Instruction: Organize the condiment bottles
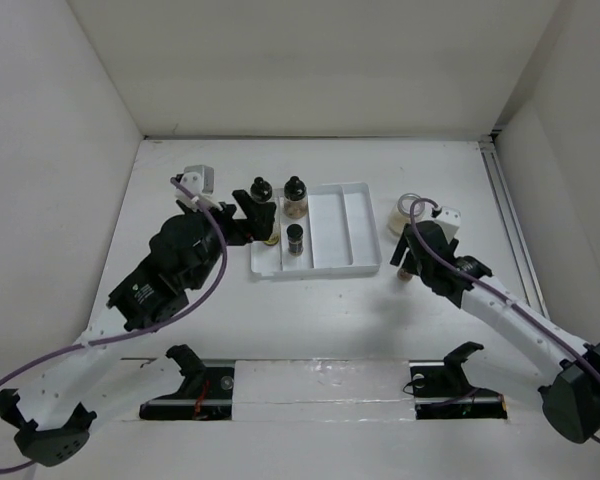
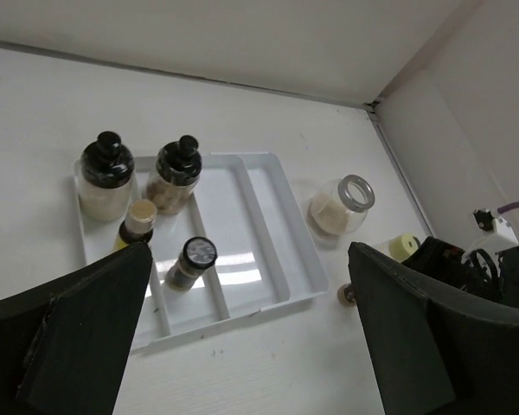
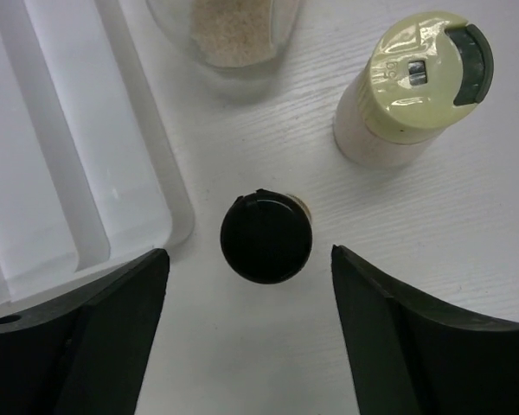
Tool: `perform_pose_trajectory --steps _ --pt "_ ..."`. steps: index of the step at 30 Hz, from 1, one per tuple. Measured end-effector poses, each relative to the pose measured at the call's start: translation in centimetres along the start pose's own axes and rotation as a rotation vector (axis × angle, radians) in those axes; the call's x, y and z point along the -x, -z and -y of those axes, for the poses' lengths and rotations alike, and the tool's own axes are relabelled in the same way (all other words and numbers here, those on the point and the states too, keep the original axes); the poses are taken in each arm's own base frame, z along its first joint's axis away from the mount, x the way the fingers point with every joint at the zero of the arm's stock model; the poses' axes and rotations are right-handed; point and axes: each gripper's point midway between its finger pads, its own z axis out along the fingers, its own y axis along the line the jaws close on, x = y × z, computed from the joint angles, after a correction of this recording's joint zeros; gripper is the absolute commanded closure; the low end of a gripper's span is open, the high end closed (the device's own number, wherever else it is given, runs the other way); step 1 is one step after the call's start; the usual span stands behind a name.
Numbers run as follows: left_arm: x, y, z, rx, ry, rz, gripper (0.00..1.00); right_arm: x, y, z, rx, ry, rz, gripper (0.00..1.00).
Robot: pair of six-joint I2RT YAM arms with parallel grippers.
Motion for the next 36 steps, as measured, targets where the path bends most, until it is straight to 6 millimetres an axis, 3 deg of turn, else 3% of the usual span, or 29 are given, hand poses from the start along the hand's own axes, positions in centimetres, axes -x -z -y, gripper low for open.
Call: perform_pose_trajectory --steps 6,9,10,12,18,21,25,28,32,36 --pt "-1.2 1.3 -3.2 0.077 -0.041 0.006 0.08 -1.4 -2.1 1.4 -0.091 0.016 -0.064 0.28" --pt "-2.8 1.1 -4.6 0.107 -0.074 -0.012 0.1 -2.2 -2.9 1.8 -0.12 0.036 -0.094 0.44" --pt "-3.3 1.1 -5.1 0.117 -0.085 -0.021 0.1 -2.4 -3.0 1.9 -0.125 0.041 -0.101 0.54" --pt "-4.2 0.7 -5.6 0.129 -0.105 -0.042 0.1 -2.5 -3.2 1.9 -0.131 0.04 -0.103 0.62" --pt "-5.4 -0.1 -5.8 0.13 -0.135 -0.08 0.1 -1.9 -2.1 0.6 -0.112 0.068 -0.06 0.64" --pt "-5.1 0.1 -5.8 0.129 -0.136 -0.071 0.1 0.4 -0.3 -1.8 -0.074 0.091 -0.014 0.64" --pt "-4.5 0.5 -5.8 0.126 -0.128 -0.049 0.1 6.2 2.7 -7.6 0.064 0.055 0.102 0.63" --pt "-4.3 0.6 -5.8 0.126 -0.125 -0.039 0.1 9.7 3.2 -11.1 0.13 0.046 0.167 0.63" --pt "-4.2 0.6 -5.9 0.128 -0.126 -0.038 0.1 11.1 -0.7 -15.3 0.126 0.112 0.172 0.61" --pt "-4.5 0.6 -6.0 0.132 -0.129 -0.041 0.1 9.1 -6.9 -17.5 0.085 0.221 0.109 0.61"
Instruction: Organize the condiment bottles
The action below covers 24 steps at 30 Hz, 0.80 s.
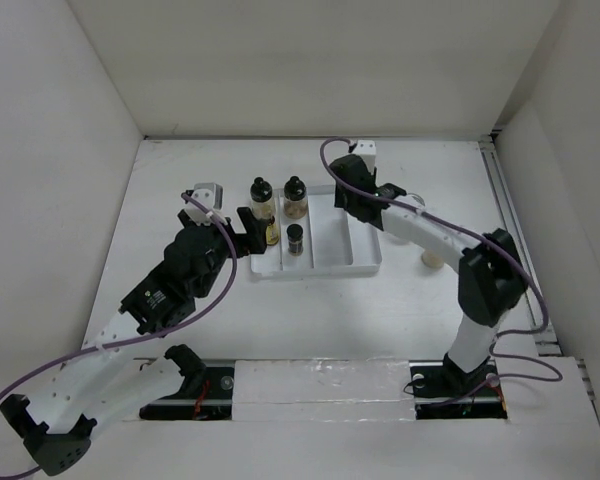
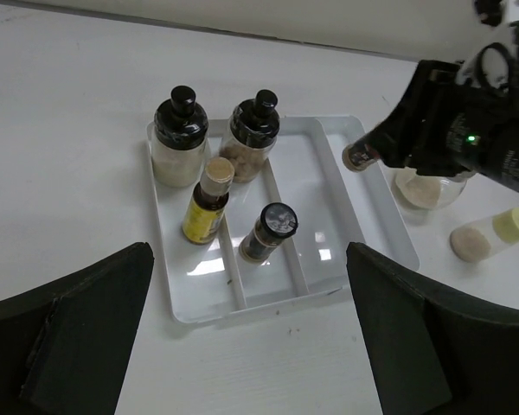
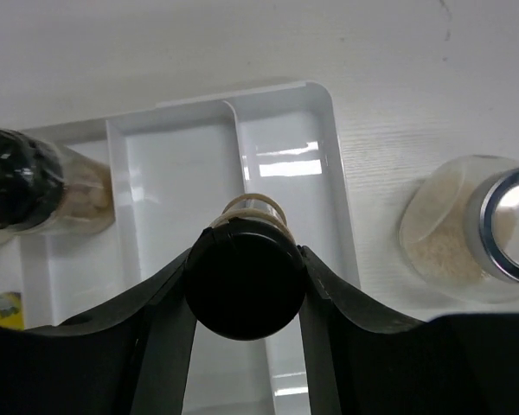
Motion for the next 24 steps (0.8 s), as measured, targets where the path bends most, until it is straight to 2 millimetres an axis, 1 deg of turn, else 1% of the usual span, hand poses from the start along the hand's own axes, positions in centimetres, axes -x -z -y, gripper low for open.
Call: perform_pose_trajectory --steps 1,3,5,10,15,17,19,20,22,23,24 --pt "-0.2 0.0 -0.1 0.002 -0.002 -0.004 0.1 -0.8 -1.3 -0.1 -0.011 0.023 -0.021 0.61" --pt "-0.4 -0.1 -0.1 0.004 -0.005 -0.009 0.1 -2.2 -3.2 -0.2 -0.025 0.064 -0.058 0.61" --pt "-0.4 -0.1 -0.1 0.004 -0.005 -0.008 0.1 -2.6 -4.4 0.0 -0.038 0.073 -0.07 0.61" --pt "-0.4 -0.1 -0.1 0.004 -0.006 -0.008 0.1 -0.8 -5.2 0.4 -0.027 0.042 -0.04 0.6" --pt "-0.4 -0.1 -0.2 0.005 -0.011 -0.01 0.1 -0.3 -6.4 1.5 -0.032 0.012 -0.04 0.58" --pt "-0.5 -0.2 -0.2 0.006 -0.012 -0.012 0.1 -0.7 -7.3 1.8 -0.029 0.003 -0.051 0.57" --pt "-0.6 -0.3 -0.2 0.007 -0.015 -0.015 0.1 -1.5 -8.4 2.1 -0.034 0.002 -0.07 0.54" --pt "-0.6 -0.3 -0.2 0.008 -0.016 -0.017 0.1 -2.1 -8.9 2.3 -0.039 0.006 -0.086 0.51" --pt "-0.6 -0.3 -0.2 0.008 -0.016 -0.017 0.1 -3.4 -9.7 2.4 -0.043 0.016 -0.115 0.48" --pt "-0.7 -0.3 -0.2 0.009 -0.017 -0.019 0.1 -3.7 -10.1 2.4 -0.044 0.016 -0.119 0.44" --pt "-0.7 -0.4 -0.2 0.009 -0.018 -0.019 0.1 -3.5 -10.2 2.2 -0.041 0.013 -0.112 0.41"
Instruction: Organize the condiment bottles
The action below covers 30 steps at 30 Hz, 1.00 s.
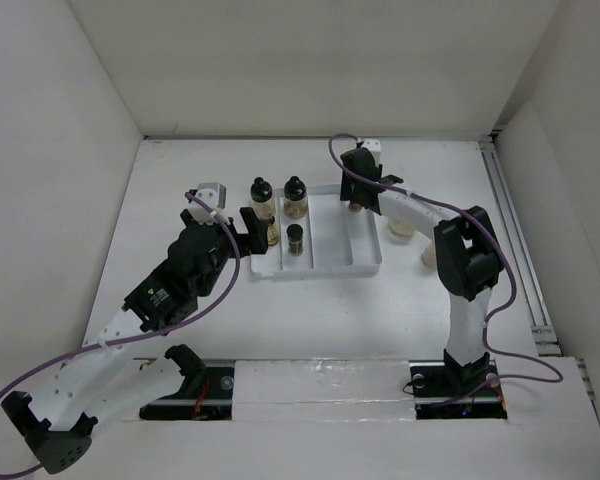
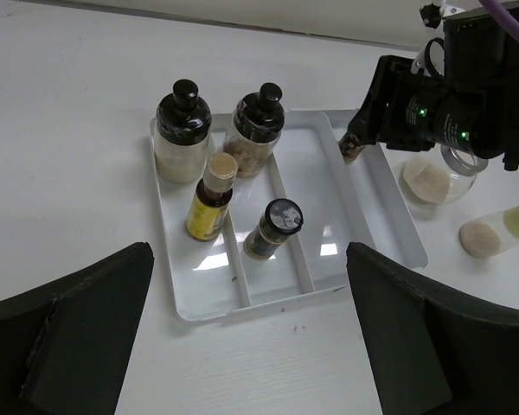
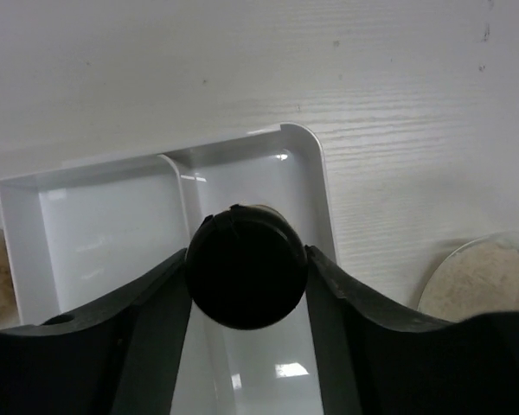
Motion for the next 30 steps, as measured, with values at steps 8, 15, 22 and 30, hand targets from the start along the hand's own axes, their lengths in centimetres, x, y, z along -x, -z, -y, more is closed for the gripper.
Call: perform_pose_trajectory --steps 8,15,22,30 --pt "-0.2 -0.1 0.0 0.002 -0.003 -0.006 0.1 0.5 0.4 -0.4 0.032 -0.009 -0.009 0.06" --pt "-0.2 -0.1 0.1 -0.003 -0.003 -0.008 0.1 5.8 8.0 1.6 0.069 -0.08 0.117 0.04" --pt "0.1 0.4 0.7 -0.044 0.007 -0.002 0.1 6.3 17.3 16.3 -0.143 -0.413 0.332 0.07" --pt "0.9 1.3 1.1 -0.084 0.023 0.021 0.1 -5.8 14.4 24.0 -0.389 -0.447 0.066 0.08"
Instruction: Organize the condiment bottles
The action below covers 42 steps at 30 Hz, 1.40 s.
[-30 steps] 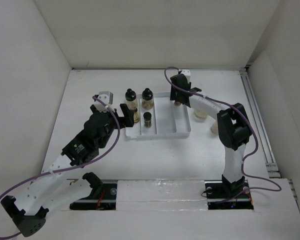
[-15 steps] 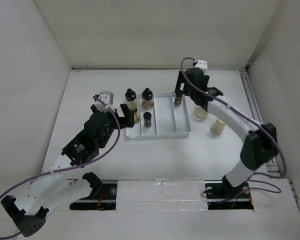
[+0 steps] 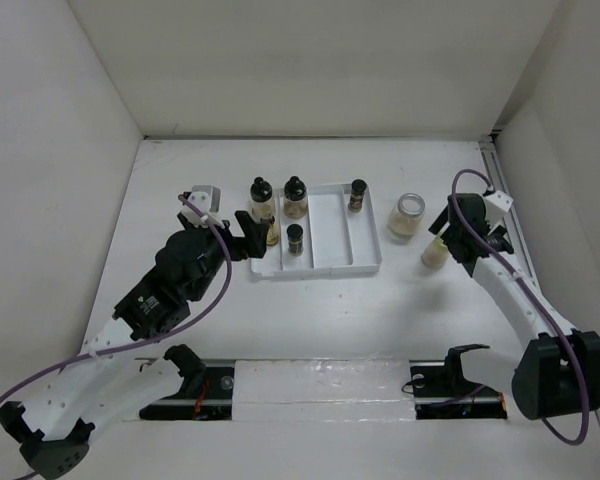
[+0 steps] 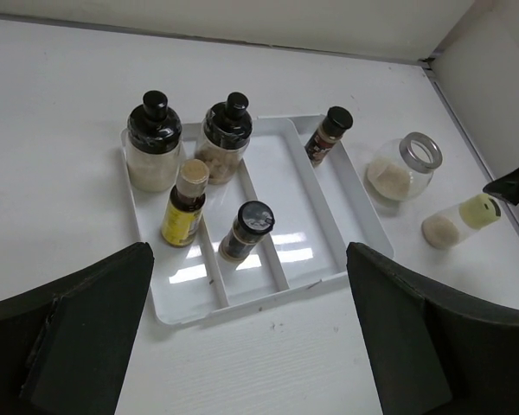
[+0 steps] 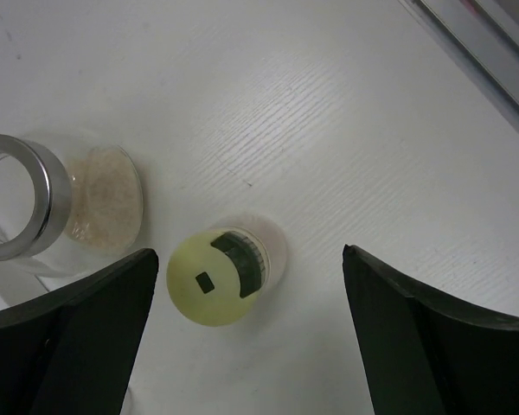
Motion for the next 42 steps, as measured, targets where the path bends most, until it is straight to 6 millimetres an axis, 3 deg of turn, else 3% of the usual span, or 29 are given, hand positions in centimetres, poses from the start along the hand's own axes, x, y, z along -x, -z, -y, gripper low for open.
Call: perform_pose_trajectory --steps 9,14,16,20,24,29,32,36,42 --pt "0.2 0.2 0.2 -0.012 0.004 0.005 0.1 -2.3 -1.3 -1.3 0.085 0.007 -0.087 0.18" --pt "0.2 0.2 0.3 -0.018 0.004 0.004 0.1 -3.4 -2.3 -1.7 0.086 0.028 -0.121 0.44" --pt "0.1 0.2 0.3 -0.019 0.004 0.003 0.1 -3.5 -2.2 -1.8 0.08 0.035 -0.114 0.46" --pt "0.1 0.2 0.3 -0.021 0.004 0.002 0.1 -3.1 -0.5 -2.6 0.102 0.056 -0.071 0.47" --pt "-0.1 0.0 0.3 -0.017 0.001 -0.005 0.1 -1.9 2.8 -3.7 0.157 0.085 -0.027 0.47" --pt "-0.2 0.0 0.3 -0.016 0.0 -0.008 0.1 1.1 8.7 -7.9 0.366 0.066 0.031 0.47" --pt "-0.2 -0.1 0.3 -0.015 -0.001 -0.01 0.1 1.6 10.9 -11.2 0.489 0.073 0.018 0.47" --pt "-0.3 -0.2 0.3 -0.012 -0.003 -0.013 0.1 0.1 10.9 -15.9 0.564 0.139 -0.029 0.47" --pt "-0.3 -0.2 0.2 -0.009 -0.003 -0.011 0.1 -4.1 7.9 -20.5 0.552 0.279 -0.102 0.47"
